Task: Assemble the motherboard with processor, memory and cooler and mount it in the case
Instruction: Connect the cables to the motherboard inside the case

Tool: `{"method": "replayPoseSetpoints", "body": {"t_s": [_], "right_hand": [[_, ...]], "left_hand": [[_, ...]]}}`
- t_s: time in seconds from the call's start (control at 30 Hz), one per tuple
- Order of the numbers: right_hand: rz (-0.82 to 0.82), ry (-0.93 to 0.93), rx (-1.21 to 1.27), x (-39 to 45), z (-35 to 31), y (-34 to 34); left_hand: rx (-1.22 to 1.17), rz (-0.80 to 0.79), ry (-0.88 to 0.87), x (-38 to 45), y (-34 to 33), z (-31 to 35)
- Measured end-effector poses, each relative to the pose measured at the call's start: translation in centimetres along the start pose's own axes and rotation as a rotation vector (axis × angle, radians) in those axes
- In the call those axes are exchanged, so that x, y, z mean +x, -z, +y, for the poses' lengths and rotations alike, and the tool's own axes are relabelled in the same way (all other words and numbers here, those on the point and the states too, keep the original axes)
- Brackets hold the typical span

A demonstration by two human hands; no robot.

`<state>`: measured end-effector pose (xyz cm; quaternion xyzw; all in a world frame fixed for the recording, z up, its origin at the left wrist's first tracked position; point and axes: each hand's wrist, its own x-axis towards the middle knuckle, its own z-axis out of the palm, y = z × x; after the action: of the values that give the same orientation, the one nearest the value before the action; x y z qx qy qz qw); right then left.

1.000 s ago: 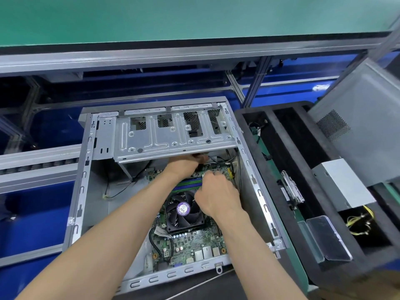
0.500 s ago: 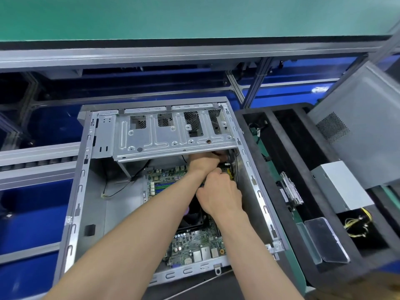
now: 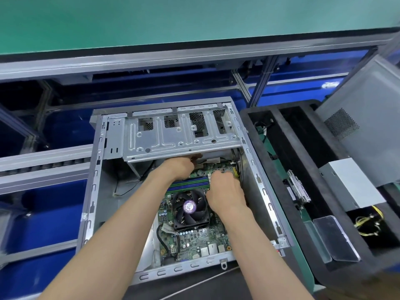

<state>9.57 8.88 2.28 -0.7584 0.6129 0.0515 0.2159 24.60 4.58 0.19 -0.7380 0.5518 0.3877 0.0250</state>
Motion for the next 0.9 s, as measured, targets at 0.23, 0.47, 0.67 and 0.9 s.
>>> {"method": "replayPoseSetpoints", "body": {"t_s": [0.23,0.47,0.67,0.9], "right_hand": [[0.018,0.170,0.066,0.2,-0.3,-0.4],[0.009,0.234,0.045,0.2,-0.3,-0.5],[0.024,0.244,0.074,0.0,-0.4,-0.2],[0.037,0.262,0.117,-0.6,-0.6,0.2]], "left_hand": [[0.045,0.094,-0.122,-1.5,-0.5,-0.7],[0.025,0.157,-0.282,-3.5,-1.4,-1.5],[0.034,0.219,-0.279,-5.3,-2.1,-2.5],[-0.030,0.318,-0.257,-8.3,-2.5,-3.6]]}}
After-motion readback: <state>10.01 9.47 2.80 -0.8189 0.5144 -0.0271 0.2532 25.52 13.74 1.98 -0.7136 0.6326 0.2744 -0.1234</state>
